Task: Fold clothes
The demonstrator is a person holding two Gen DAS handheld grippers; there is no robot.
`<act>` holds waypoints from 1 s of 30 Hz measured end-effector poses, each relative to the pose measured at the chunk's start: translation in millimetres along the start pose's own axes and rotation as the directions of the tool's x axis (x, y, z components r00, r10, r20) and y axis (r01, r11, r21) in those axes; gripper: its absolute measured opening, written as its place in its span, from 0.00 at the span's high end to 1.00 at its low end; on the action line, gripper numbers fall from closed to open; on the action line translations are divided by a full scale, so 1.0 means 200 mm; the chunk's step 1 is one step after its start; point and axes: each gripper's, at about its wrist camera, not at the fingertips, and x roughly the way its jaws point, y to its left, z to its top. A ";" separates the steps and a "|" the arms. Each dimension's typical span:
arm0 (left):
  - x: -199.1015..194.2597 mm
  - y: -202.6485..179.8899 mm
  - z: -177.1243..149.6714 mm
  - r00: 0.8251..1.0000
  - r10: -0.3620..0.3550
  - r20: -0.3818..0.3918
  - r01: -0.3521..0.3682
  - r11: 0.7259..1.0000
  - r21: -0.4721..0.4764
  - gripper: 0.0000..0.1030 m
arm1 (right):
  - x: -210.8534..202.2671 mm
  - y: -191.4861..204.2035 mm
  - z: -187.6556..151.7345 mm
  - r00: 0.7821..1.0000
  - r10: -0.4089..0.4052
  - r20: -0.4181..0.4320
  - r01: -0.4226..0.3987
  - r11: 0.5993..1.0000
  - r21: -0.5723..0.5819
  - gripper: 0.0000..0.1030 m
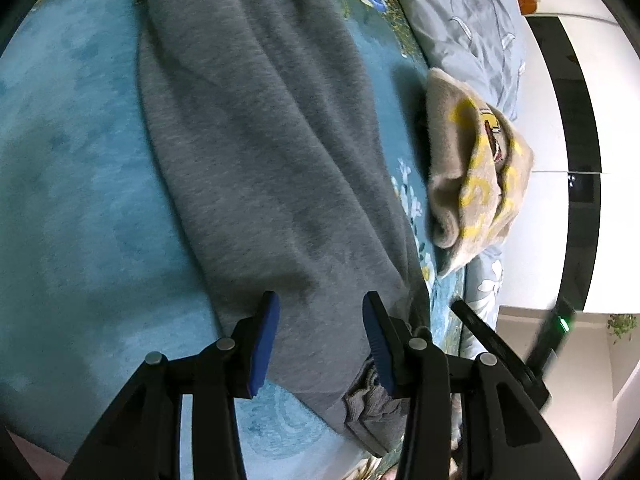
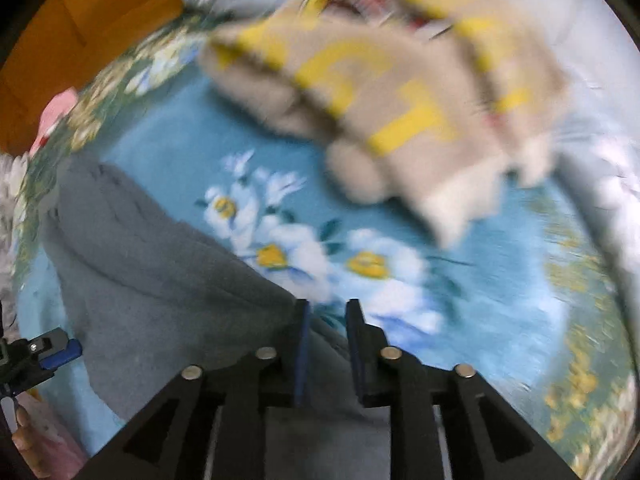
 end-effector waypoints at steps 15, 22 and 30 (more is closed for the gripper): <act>-0.13 0.02 -0.01 0.999 -0.031 0.017 0.031 0.999 0.025 0.52 | 0.06 0.37 -0.38 0.989 0.106 -0.102 -0.073 0.956 0.285 0.48; -0.26 0.10 0.00 0.999 -0.041 0.030 0.041 0.999 0.018 0.52 | 0.10 0.52 -0.41 0.988 -0.074 -0.135 0.092 0.987 0.132 0.50; -0.29 0.09 -0.02 0.999 -0.025 0.034 0.024 0.999 0.021 0.52 | 0.03 0.36 -0.49 0.991 0.032 -0.129 0.002 0.966 0.260 0.87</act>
